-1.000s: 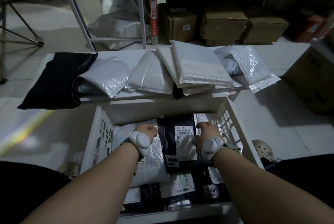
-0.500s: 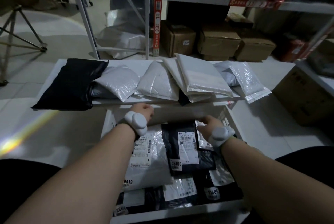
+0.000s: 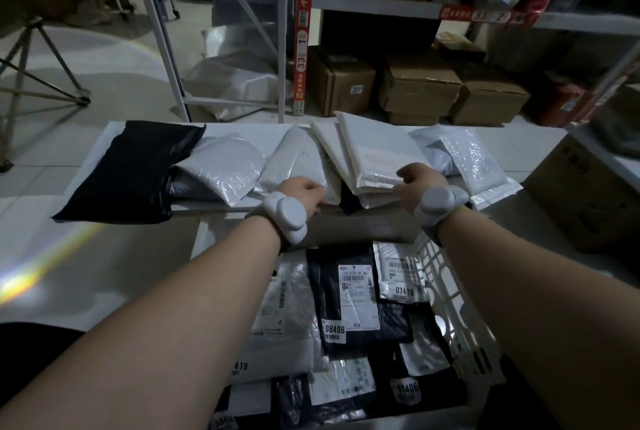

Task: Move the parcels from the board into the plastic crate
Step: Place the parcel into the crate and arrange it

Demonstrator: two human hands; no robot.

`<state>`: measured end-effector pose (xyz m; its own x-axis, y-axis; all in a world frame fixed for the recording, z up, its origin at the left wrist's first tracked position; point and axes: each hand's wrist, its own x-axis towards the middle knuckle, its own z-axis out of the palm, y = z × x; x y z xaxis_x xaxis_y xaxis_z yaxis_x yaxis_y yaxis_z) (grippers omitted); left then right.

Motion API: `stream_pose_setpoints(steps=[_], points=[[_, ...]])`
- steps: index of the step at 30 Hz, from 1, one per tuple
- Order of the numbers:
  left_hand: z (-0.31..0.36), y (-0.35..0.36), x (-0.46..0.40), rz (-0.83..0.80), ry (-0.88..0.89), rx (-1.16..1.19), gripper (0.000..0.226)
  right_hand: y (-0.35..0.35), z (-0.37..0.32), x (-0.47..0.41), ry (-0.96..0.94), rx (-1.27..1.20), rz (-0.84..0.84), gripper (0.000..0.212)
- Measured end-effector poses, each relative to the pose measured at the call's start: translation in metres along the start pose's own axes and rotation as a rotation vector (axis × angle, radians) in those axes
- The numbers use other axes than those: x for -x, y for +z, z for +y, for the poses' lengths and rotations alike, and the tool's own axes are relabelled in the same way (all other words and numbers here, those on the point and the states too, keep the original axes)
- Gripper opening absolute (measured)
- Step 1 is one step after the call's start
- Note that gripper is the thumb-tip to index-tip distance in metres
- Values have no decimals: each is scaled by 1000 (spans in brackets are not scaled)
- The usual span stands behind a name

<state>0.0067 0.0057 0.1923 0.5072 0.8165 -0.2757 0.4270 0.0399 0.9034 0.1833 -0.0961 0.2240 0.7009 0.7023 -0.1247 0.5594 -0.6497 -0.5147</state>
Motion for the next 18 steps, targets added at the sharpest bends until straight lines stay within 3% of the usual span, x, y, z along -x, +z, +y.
stream_pose_setpoints(steps=[3,7,12,18], points=[[25,12,-9,6,38,-9,28,-15,7,-14,39,-19,-6,46],[51,36,-26,45,84,-140,11,-28,26,-38,75,-53,39,46],[68,54,-44,82,49,-294,42,-35,40,-56,168,43,-27,58],[85,67,-63,69,-94,-447,48,-27,51,-73,110,159,-84,59]])
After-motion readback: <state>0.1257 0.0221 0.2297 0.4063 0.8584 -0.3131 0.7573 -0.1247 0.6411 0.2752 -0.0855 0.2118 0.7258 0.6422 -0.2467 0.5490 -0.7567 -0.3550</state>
